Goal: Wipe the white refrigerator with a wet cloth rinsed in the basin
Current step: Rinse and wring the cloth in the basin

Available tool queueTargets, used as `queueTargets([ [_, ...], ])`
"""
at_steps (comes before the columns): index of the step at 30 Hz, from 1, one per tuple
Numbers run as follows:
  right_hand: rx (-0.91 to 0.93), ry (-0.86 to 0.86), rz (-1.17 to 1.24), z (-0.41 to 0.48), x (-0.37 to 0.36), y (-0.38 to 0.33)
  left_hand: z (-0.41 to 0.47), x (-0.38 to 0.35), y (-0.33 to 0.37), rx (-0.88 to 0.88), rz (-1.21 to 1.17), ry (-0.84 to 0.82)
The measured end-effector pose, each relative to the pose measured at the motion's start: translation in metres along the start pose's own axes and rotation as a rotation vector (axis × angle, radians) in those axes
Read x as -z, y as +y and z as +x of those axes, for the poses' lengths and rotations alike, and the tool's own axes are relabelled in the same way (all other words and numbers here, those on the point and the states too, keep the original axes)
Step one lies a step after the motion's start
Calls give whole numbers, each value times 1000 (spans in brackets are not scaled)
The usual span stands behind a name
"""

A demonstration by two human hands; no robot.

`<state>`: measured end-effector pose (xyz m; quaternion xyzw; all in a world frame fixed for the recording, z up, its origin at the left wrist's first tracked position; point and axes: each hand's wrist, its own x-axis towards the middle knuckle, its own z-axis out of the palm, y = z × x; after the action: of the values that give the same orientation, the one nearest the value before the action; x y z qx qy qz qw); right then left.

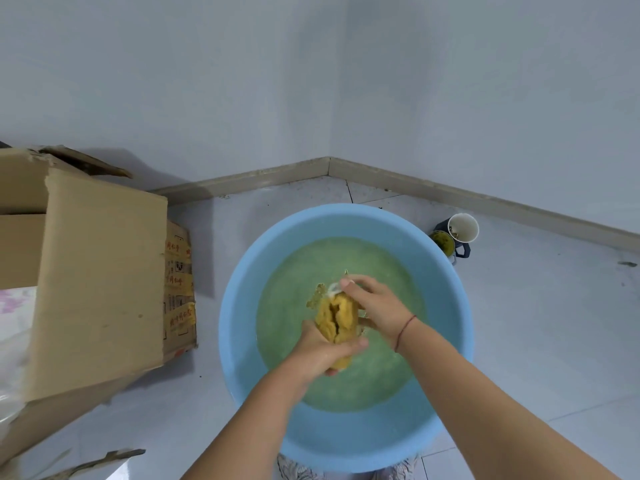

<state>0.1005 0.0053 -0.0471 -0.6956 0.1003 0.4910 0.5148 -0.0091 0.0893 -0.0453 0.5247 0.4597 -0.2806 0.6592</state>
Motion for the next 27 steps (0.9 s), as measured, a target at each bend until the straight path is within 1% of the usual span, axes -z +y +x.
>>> queueTargets([
  [3, -2, -56, 2, -11, 20, -5, -4, 17, 1, -17, -183, 2],
  [5, 3, -75, -25, -18, 28, -6, -10, 27, 7, 7, -344, -10],
  [7, -41, -142, -37, -26, 30, -7, -12, 35, 11, 5, -485, 2],
  [10, -130, -204, -24, -41, 17, -12, -20, 42, 22, -21, -559, 23],
  [13, -213, -232, 184, -51, 1, -23, -34, 37, 40, -43, -552, -58],
  [15, -195, -233, 280, -54, -6, -30, -47, 32, 53, -99, -536, -151],
  [16, -175, -189, 323, -56, -8, -34, -55, 30, 60, -138, -521, -171],
  [17, -158, -125, 370, -56, -10, -37, -58, 29, 64, -165, -510, -159],
  [19, -124, -39, 520, -62, -8, -45, -68, 32, 72, -185, -535, -69],
  [21, -95, -57, 722, -73, -2, -55, -72, 39, 76, -165, -694, -8],
  [22, -73, -89, 789, -78, 2, -57, -75, 41, 79, -161, -806, -20],
  [25, -22, -182, 902, -97, 9, -58, -87, 42, 92, -164, -1038, -67],
  [27, -19, -193, 963, -111, 11, -56, -100, 40, 103, -190, -1137, -100],
])
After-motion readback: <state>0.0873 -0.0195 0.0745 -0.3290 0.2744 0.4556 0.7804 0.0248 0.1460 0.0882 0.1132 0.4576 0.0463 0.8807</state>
